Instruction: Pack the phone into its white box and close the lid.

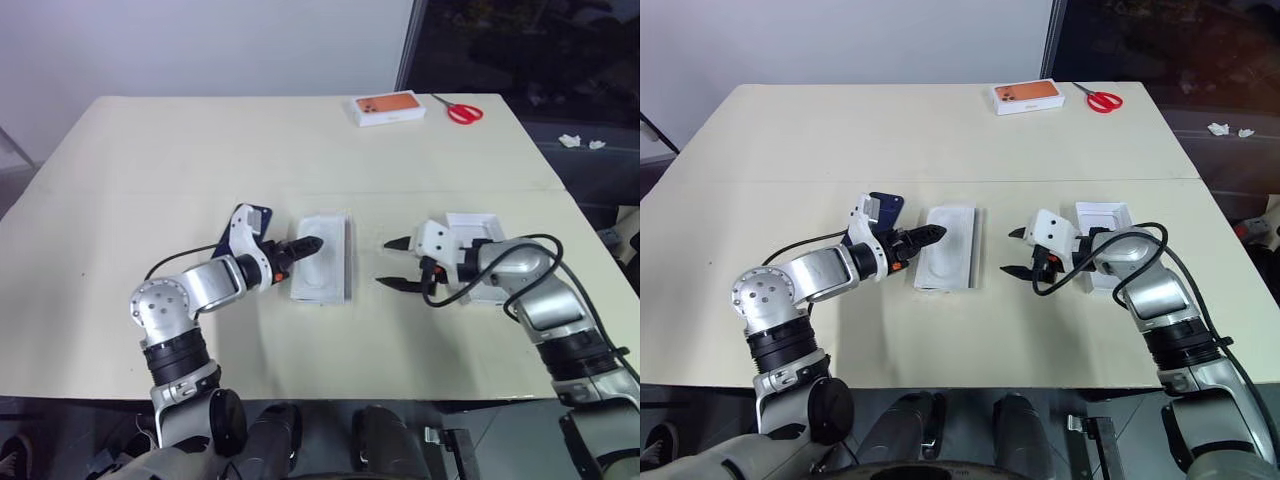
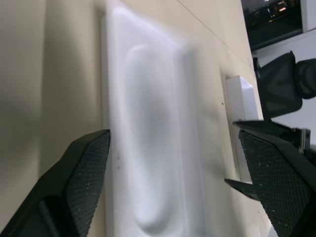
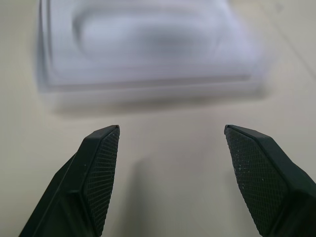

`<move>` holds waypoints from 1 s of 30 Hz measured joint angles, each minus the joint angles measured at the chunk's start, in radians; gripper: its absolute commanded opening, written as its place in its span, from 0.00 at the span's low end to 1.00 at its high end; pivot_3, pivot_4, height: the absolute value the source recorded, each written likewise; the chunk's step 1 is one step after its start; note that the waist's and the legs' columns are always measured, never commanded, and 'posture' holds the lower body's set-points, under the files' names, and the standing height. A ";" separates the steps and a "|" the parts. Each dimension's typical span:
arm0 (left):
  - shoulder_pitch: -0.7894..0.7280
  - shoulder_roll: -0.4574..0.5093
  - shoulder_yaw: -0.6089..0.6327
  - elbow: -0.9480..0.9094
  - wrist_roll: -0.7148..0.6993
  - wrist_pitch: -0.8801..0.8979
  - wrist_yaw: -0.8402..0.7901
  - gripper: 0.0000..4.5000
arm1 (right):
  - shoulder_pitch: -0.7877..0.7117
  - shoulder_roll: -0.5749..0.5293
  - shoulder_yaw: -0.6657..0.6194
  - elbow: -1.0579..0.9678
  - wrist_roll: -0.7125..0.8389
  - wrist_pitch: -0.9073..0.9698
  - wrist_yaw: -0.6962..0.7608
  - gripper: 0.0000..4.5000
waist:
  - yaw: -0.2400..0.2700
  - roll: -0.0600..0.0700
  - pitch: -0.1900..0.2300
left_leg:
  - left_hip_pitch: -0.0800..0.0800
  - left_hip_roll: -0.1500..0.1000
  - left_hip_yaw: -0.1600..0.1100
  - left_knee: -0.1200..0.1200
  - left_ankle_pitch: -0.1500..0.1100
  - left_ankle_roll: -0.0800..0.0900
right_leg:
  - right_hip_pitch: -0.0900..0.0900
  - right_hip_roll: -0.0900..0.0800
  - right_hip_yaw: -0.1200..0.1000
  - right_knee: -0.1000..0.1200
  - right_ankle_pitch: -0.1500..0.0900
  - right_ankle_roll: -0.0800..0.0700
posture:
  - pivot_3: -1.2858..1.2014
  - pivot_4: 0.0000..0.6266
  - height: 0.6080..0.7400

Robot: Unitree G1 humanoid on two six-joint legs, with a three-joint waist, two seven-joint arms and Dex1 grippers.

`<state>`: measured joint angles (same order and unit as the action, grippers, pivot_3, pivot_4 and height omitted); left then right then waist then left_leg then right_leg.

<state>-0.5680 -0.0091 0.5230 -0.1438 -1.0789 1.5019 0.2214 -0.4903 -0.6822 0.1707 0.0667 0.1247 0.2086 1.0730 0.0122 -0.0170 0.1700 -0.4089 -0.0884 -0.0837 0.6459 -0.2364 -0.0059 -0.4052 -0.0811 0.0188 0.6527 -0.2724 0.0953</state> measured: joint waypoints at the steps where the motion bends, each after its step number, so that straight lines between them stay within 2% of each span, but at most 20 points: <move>1: -0.002 0.003 0.000 0.000 -0.001 0.000 0.000 0.99 | -0.004 0.000 0.000 0.000 0.000 0.003 -0.002 0.79 | 0.000 0.000 0.000 | 0.000 0.000 0.000 0.000 0.000 0.000 | 0.000 0.000 0.000 0.000 0.000 0.000 | 0.52 0.24 1.00; 9: -0.021 0.042 -0.014 -0.019 -0.026 0.012 -0.018 0.99 | -0.055 0.044 -0.002 0.008 0.004 0.025 -0.032 0.79 | -0.001 0.000 0.000 | 0.000 0.000 0.000 0.000 0.000 0.000 | 0.000 0.000 0.000 0.000 0.000 0.000 | 0.52 0.24 1.00; 12: 0.011 0.198 -0.116 -0.092 0.013 -0.064 -0.153 0.99 | -0.083 0.129 -0.014 -0.019 0.047 0.094 -0.071 0.79 | -0.019 0.000 0.000 | 0.000 0.001 0.000 -0.003 0.001 -0.002 | -0.002 0.001 0.001 0.001 0.000 0.000 | 0.52 0.24 1.00; 15: 0.037 0.339 -0.185 -0.149 0.081 -0.196 -0.308 1.00 | -0.087 0.178 0.002 -0.065 0.060 0.135 -0.100 0.60 | -0.023 0.001 0.000 | 0.000 0.000 0.000 -0.004 0.002 -0.003 | -0.002 0.000 0.001 0.000 0.000 0.000 | 0.52 0.24 1.00; 20: 0.163 0.523 -0.259 -0.150 0.203 -0.426 -0.584 1.00 | -0.095 0.266 0.099 -0.054 -0.023 0.151 -0.194 0.06 | -0.025 0.001 0.000 | 0.001 0.000 0.000 -0.009 0.002 -0.003 | -0.005 -0.001 0.002 -0.001 0.000 -0.001 | 0.52 0.24 1.00; 21: 0.182 0.555 -0.271 -0.142 0.232 -0.465 -0.622 1.00 | -0.097 0.285 0.114 -0.050 -0.041 0.153 -0.215 0.02 | -0.023 0.001 0.000 | 0.001 0.000 0.000 -0.010 0.002 -0.003 | -0.005 -0.001 0.002 -0.001 0.000 -0.001 | 0.52 0.24 1.00; 24: 0.220 0.595 -0.279 -0.104 0.291 -0.534 -0.681 1.00 | -0.114 0.309 0.165 -0.028 -0.102 0.158 -0.258 0.02 | -0.021 0.001 0.000 | 0.001 0.000 0.000 -0.011 0.002 -0.002 | -0.005 -0.001 0.002 -0.001 0.000 -0.002 | 0.52 0.24 1.00; 30: 0.260 0.600 -0.309 -0.093 0.346 -0.597 -0.729 1.00 | -0.117 0.299 0.271 0.021 -0.222 0.158 -0.281 0.02 | -0.025 0.001 0.000 | 0.001 0.000 0.000 -0.013 0.001 -0.001 | -0.006 -0.001 0.002 -0.002 0.000 -0.001 | 0.52 0.24 1.00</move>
<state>-0.3081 0.5908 0.2137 -0.2370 -0.7329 0.9053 -0.5078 -0.6070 -0.3829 0.4419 0.0876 -0.0976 0.3666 0.7923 -0.0126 -0.0161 0.1704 -0.4083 -0.0886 -0.0840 0.6331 -0.2356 -0.0065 -0.4111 -0.0820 0.0206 0.6508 -0.2720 0.0938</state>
